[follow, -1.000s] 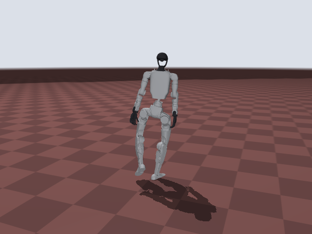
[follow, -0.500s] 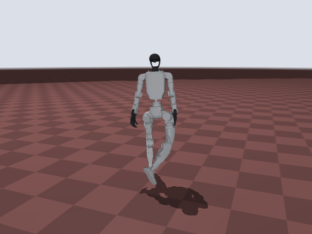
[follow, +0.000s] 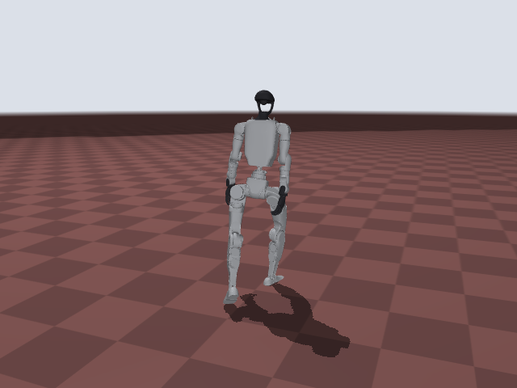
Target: Walk run
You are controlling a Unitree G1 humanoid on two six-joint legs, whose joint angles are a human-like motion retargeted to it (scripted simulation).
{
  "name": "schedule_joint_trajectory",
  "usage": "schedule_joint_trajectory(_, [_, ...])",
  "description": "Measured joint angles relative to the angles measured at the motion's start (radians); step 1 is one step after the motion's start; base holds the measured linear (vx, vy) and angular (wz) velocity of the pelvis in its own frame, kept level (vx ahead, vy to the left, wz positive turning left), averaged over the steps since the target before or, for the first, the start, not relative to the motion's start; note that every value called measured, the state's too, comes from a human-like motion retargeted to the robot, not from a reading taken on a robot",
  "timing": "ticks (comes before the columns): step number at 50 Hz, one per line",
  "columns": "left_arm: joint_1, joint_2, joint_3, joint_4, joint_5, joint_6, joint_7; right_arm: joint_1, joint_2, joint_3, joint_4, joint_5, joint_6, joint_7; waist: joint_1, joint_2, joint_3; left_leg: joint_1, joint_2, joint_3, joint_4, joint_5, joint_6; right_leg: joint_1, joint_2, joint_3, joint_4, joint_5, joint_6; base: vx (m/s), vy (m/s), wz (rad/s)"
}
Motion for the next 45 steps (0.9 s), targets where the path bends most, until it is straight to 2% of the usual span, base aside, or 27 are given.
schedule_joint_trajectory(2, [0.060, -0.022, 0.036, 0.057, 0.046, 0.049, 0.003, -0.023, 0.005, 0.006, -0.015, 0.017, -0.004, -0.018, 0.024, -0.054, -0.008, -0.012, -0.014, 0.111, 0.130, 0.184, 0.061, 0.082, -0.036, 0.021, -0.024, -0.061, 0.004, 1.01, -0.15, -0.27])
schedule_joint_trajectory(3, [0.084, -0.022, 0.043, 0.089, 0.063, 0.074, 0.000, -0.033, 0.007, 0.011, -0.029, 0.014, -0.013, -0.022, 0.043, -0.091, -0.004, -0.025, -0.025, 0.165, 0.218, 0.233, 0.098, 0.125, -0.076, 0.007, -0.032, -0.081, 0.009, 0.97, -0.19, -0.24])
schedule_joint_trajectory(5, [0.121, -0.024, 0.039, 0.144, 0.093, 0.114, 0.004, -0.064, 0.010, 0.005, -0.055, 0.004, -0.031, -0.062, 0.082, -0.171, 0.015, -0.089, -0.035, 0.194, 0.397, 0.184, 0.154, 0.192, -0.154, 0.010, -0.032, -0.126, 0.026, 1.07, -0.21, 0.15])
schedule_joint_trajectory(7, [0.156, -0.037, 0.051, 0.187, 0.125, 0.131, 0.035, -0.100, 0.002, 0.005, -0.080, -0.001, -0.043, -0.119, 0.126, -0.231, 0.042, -0.167, 0.008, 0.287, 0.537, 0.070, 0.238, 0.257, -0.195, 0.039, -0.048, -0.159, 0.047, 0.94, -0.16, 0.42])
schedule_joint_trajectory(9, [0.180, -0.043, 0.073, 0.243, 0.134, 0.141, 0.077, -0.142, -0.010, 0.015, -0.104, -0.002, -0.052, -0.144, 0.163, -0.216, 0.061, -0.284, 0.075, 0.295, 0.605, 0.002, 0.221, 0.341, -0.163, -0.016, -0.102, -0.173, 0.053, 0.70, -0.12, 0.25])
schedule_joint_trajectory(12, [0.223, -0.049, 0.094, 0.336, 0.093, 0.166, 0.111, -0.197, -0.042, 0.045, -0.135, -0.001, -0.074, -0.112, 0.228, -0.118, 0.063, -0.501, 0.158, 0.204, 0.611, -0.092, 0.137, 0.479, -0.003, -0.082, -0.250, -0.158, 0.051, 0.78, -0.11, -0.32])
schedule_joint_trajectory(16, [0.303, -0.065, 0.097, 0.363, 0.088, 0.202, 0.047, -0.250, -0.080, 0.074, -0.174, -0.016, -0.089, -0.037, 0.297, -0.030, 0.075, -0.693, 0.137, 0.073, 0.352, -0.167, 0.111, 0.649, 0.152, -0.092, -0.383, -0.162, 0.075, 0.79, -0.05, -0.48])
schedule_joint_trajectory(18, [0.321, -0.072, 0.112, 0.363, 0.116, 0.209, 0.022, -0.267, -0.092, 0.090, -0.195, -0.022, -0.089, -0.025, 0.335, -0.011, 0.085, -0.738, 0.124, 0.034, 0.178, -0.165, 0.084, 0.719, 0.191, -0.088, -0.416, -0.174, 0.097, 0.95, -0.01, -0.72])
schedule_joint_trajectory(20, [0.324, -0.075, 0.121, 0.363, 0.149, 0.214, 0.010, -0.274, -0.100, 0.106, -0.212, -0.021, -0.092, -0.031, 0.370, -0.018, 0.085, -0.794, 0.093, -0.071, 0.062, -0.176, 0.046, 0.768, 0.192, -0.095, -0.431, -0.187, 0.126, 0.89, 0.01, -0.59])
schedule_joint_trajectory(22, [0.313, -0.067, 0.110, 0.363, 0.170, 0.213, -0.001, -0.267, -0.101, 0.113, -0.215, -0.025, -0.098, -0.037, 0.382, -0.027, 0.074, -0.829, 0.066, -0.107, 0.019, -0.165, 0.055, 0.798, 0.193, -0.076, -0.425, -0.186, 0.157, 0.86, 0.03, -0.16])
schedule_joint_trajectory(24, [0.291, -0.060, 0.101, 0.363, 0.183, 0.217, 0.003, -0.246, -0.089, 0.107, -0.210, -0.049, -0.099, -0.032, 0.379, -0.020, 0.062, -0.828, 0.068, -0.078, 0.062, -0.128, 0.093, 0.833, 0.208, -0.067, -0.407, -0.157, 0.195, 0.96, 0.06, 0.01])
schedule_joint_trajectory(25, [0.279, -0.058, 0.099, 0.363, 0.187, 0.222, 0.010, -0.228, -0.081, 0.104, -0.208, -0.065, -0.095, -0.021, 0.377, -0.014, 0.054, -0.821, 0.080, -0.039, 0.102, -0.101, 0.114, 0.852, 0.216, -0.067, -0.398, -0.130, 0.214, 1.11, 0.09, -0.32])
schedule_joint_trajectory(27, [0.253, -0.056, 0.092, 0.357, 0.181, 0.232, 0.027, -0.173, -0.065, 0.094, -0.193, -0.106, -0.077, 0.005, 0.406, -0.013, 0.041, -0.815, 0.112, -0.085, 0.158, -0.086, 0.127, 0.879, 0.201, -0.077, -0.349, -0.025, 0.223, 1.08, 0.09, -0.84])
schedule_joint_trajectory(28, [0.236, -0.056, 0.090, 0.352, 0.169, 0.234, 0.034, -0.149, -0.054, 0.090, -0.177, -0.120, -0.071, 0.002, 0.417, -0.017, 0.037, -0.818, 0.113, -0.135, 0.204, -0.123, 0.136, 0.880, 0.182, -0.102, -0.309, 0.049, 0.202, 1.18, 0.11, -0.93])
schedule_joint_trajectory(30, [0.206, -0.057, 0.079, 0.327, 0.141, 0.231, 0.040, -0.097, -0.027, 0.078, -0.136, -0.136, -0.061, -0.021, 0.411, 0.005, 0.023, -0.759, 0.152, -0.175, 0.245, -0.212, 0.131, 0.853, 0.167, -0.135, -0.181, 0.238, 0.122, 1.15, 0.11, -0.65])
schedule_joint_trajectory(32, [0.174, -0.049, 0.056, 0.294, 0.102, 0.216, 0.036, -0.057, -0.015, 0.079, -0.094, -0.142, -0.039, -0.010, 0.394, 0.055, 0.019, -0.671, 0.215, -0.150, 0.213, -0.249, 0.130, 0.811, 0.160, -0.204, -0.001, 0.358, 0.039, 1.05, 0.13, -0.62])
schedule_joint_trajectory(33, [0.151, -0.038, 0.041, 0.281, 0.074, 0.207, 0.036, -0.046, -0.016, 0.084, -0.075, -0.149, -0.023, 0.010, 0.382, 0.081, 0.021, -0.632, 0.260, -0.113, 0.204, -0.267, 0.124, 0.782, 0.149, -0.238, 0.094, 0.347, 0.005, 1.03, 0.13, -0.74])
schedule_joint_trajectory(35, [0.100, -0.008, 0.006, 0.263, 0.022, 0.191, 0.055, -0.026, -0.018, 0.081, -0.045, -0.177, 0.002, 0.048, 0.350, 0.116, 0.032, -0.558, 0.296, -0.082, 0.178, -0.298, 0.111, 0.684, 0.124, -0.237, 0.270, 0.266, 0.000, 0.87, 0.08, -0.62])
schedule_joint_trajectory(39, [-0.034, 0.082, -0.095, 0.256, 0.015, 0.167, 0.107, 0.004, -0.018, 0.043, 0.011, -0.166, 0.004, 0.049, 0.235, 0.074, 0.053, -0.415, 0.192, -0.033, 0.022, -0.295, 0.104, 0.417, 0.037, -0.228, 0.462, 0.148, 0.061, 0.60, 0.03, 0.34])
schedule_joint_trajectory(42, [-0.128, 0.141, -0.156, 0.231, 0.050, 0.148, 0.097, 0.037, -0.013, 0.011, 0.042, -0.118, 0.001, 0.028, 0.165, 0.036, 0.046, -0.332, 0.112, -0.016, -0.069, -0.304, 0.103, 0.258, -0.008, -0.246, 0.390, 0.062, 0.081, 0.76, 0.01, 0.60])
schedule_joint_trajectory(45, [-0.190, 0.184, -0.173, 0.163, 0.065, 0.116, 0.060, 0.064, -0.004, -0.012, 0.071, -0.094, 0.011, 0.031, 0.108, 0.001, 0.052, -0.243, 0.040, -0.049, -0.124, -0.334, 0.099, 0.143, -0.002, -0.227, 0.143, -0.007, 0.073, 0.82, -0.08, 0.52])
